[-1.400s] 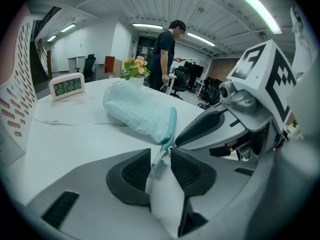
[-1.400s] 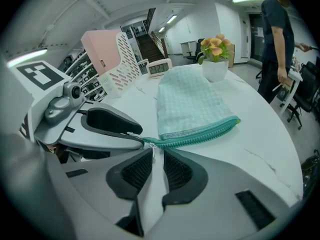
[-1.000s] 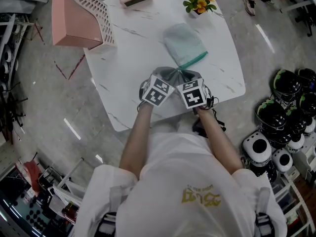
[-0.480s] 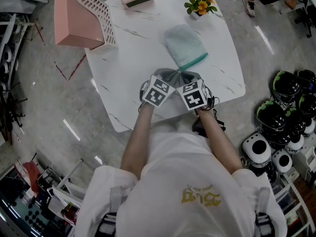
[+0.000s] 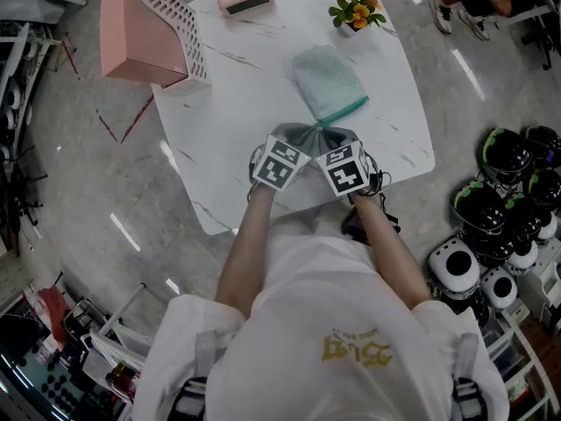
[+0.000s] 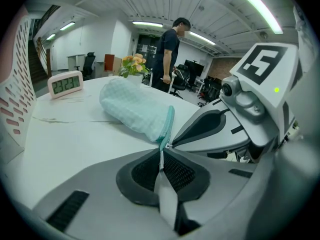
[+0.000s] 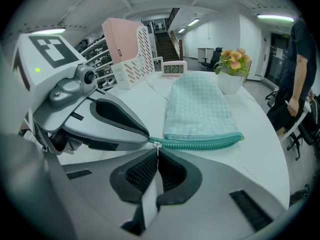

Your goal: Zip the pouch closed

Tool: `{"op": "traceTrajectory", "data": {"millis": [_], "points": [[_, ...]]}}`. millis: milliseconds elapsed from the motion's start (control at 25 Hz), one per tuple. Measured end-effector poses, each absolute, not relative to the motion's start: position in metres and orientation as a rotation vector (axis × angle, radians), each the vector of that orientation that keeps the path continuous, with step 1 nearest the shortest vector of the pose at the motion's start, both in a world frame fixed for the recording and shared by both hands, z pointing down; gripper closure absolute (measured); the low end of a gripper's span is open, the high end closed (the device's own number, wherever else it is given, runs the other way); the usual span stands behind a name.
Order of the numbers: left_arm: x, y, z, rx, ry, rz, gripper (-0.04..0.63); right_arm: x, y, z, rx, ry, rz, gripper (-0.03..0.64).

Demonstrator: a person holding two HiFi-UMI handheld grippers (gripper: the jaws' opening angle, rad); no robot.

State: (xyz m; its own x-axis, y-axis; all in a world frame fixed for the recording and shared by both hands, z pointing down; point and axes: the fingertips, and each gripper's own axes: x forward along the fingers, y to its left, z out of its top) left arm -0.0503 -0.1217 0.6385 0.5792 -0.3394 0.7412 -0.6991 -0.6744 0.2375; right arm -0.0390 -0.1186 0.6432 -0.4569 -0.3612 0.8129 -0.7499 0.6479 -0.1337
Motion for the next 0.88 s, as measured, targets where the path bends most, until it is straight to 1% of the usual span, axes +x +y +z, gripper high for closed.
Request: {"op": "traceTrajectory", "data": {"millis": [880], "points": [[-0.072,-0.123,0.633,2.238,-0.914,0.9,0.558,-0.031,-0.126,0.638,0.9,-2.041,0.567,0.6]]}}
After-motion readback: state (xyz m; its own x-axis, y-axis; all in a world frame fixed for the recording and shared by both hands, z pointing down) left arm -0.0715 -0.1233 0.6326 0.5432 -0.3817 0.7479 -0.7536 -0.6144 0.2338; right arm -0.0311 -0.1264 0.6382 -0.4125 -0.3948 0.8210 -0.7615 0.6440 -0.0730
